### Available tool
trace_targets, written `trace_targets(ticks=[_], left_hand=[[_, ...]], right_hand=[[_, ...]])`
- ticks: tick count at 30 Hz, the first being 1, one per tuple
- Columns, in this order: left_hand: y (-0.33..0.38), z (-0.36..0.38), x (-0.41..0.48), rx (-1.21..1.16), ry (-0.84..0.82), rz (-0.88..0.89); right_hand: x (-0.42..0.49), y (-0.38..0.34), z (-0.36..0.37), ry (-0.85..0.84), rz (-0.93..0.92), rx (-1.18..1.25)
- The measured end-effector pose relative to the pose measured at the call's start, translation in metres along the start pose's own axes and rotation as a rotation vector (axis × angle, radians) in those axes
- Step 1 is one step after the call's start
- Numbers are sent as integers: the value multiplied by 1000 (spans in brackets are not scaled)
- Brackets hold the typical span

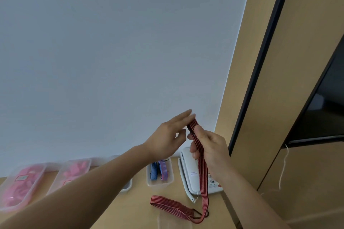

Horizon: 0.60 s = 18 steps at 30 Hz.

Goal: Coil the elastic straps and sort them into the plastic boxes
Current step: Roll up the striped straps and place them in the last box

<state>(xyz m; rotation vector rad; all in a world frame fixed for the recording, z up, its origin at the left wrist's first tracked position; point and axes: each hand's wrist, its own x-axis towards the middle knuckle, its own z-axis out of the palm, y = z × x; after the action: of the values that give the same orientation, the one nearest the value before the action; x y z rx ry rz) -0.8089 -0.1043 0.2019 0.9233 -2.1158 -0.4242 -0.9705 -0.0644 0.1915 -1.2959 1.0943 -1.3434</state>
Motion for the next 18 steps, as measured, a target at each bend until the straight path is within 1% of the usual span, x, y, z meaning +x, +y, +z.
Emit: trace_targets(ticks=[2, 3, 4, 6, 7, 10, 12, 14, 16, 18], left_hand=[[10, -3, 4, -390, -7, -323], [14, -5, 7, -540, -26, -430], [17, -8, 9, -616, -61, -477], [22, -10, 8, -654, -113, -481], [24, -10, 7, -664, -111, -473], [23, -10, 9, -655, -18, -467], [22, -12, 11, -580, 26, -414], [22, -15, 14, -510, 70, -351], [23, -20, 15, -501, 117, -302], [20, -22, 13, -403, 136, -242]], right_hand=[[0, -1, 0, 25, -30, -8], [0, -1, 0, 30, -44, -17], [0, -1, 0, 29, -57, -28], [0, -1, 3, 17, -77, -44], [1, -1, 4, 12, -84, -50], [2, -1, 7, 24, -63, -53], [2, 1, 6, 33, -10, -21], [3, 3, 4, 5, 21, -13], [1, 5, 3, -40, 25, -24], [1, 6, 4, -75, 40, -16]])
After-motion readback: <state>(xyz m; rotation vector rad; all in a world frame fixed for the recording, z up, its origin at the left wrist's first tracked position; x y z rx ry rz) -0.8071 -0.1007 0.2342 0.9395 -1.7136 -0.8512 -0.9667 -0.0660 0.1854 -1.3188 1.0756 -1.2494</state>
